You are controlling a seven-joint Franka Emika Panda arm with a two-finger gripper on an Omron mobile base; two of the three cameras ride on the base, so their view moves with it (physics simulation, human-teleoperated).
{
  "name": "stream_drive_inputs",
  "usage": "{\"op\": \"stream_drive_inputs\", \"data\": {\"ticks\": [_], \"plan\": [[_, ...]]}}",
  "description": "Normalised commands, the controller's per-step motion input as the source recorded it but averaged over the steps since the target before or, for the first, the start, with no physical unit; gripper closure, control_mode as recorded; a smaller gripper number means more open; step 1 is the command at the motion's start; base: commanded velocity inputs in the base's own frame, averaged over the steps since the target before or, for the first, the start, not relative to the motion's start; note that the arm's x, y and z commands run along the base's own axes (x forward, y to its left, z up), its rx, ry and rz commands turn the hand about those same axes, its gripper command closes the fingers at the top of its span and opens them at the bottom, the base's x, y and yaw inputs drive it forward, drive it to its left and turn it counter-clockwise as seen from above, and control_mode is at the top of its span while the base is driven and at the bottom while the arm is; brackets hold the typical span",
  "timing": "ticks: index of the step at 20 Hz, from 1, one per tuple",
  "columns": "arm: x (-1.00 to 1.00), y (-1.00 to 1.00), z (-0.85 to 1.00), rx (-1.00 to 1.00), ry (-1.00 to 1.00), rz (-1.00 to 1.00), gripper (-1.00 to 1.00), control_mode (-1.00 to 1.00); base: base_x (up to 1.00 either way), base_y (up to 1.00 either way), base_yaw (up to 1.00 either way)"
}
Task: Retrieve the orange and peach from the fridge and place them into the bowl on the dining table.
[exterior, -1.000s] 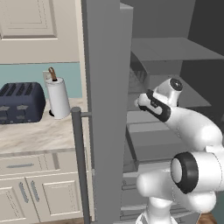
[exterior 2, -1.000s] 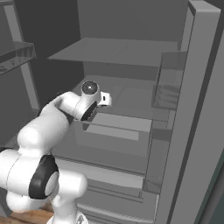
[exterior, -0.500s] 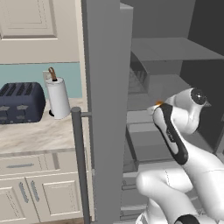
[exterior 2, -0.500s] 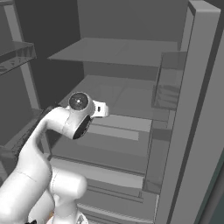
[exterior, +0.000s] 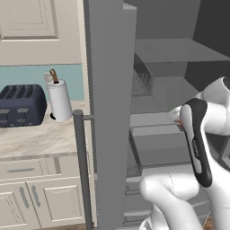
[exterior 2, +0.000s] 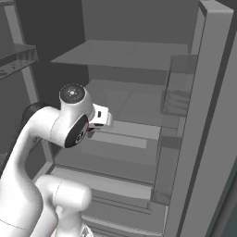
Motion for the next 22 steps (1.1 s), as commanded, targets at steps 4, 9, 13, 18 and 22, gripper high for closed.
{"op": "stream_drive_inputs", "data": {"ticks": [4, 9, 13, 18, 22], "plan": [[-0.79, -0.01, -0.21, 0.00, 0.03, 0.12, 1.00, -1.00, 0.00, 0.00, 0.00], [-0.52, 0.00, -0.15, 0.00, 0.03, 0.11, 1.00, 1.00, -0.14, 0.00, 0.03], [0.00, 0.00, 0.00, 0.00, 0.00, 0.00, 1.00, 1.00, -0.85, 0.00, 0.11], [0.00, 0.00, 0.00, 0.00, 0.00, 0.00, 1.00, 1.00, -1.00, 0.07, 0.09], [0.00, 0.00, 0.00, 0.00, 0.00, 0.00, 1.00, 1.00, -1.00, 0.10, 0.09]]}}
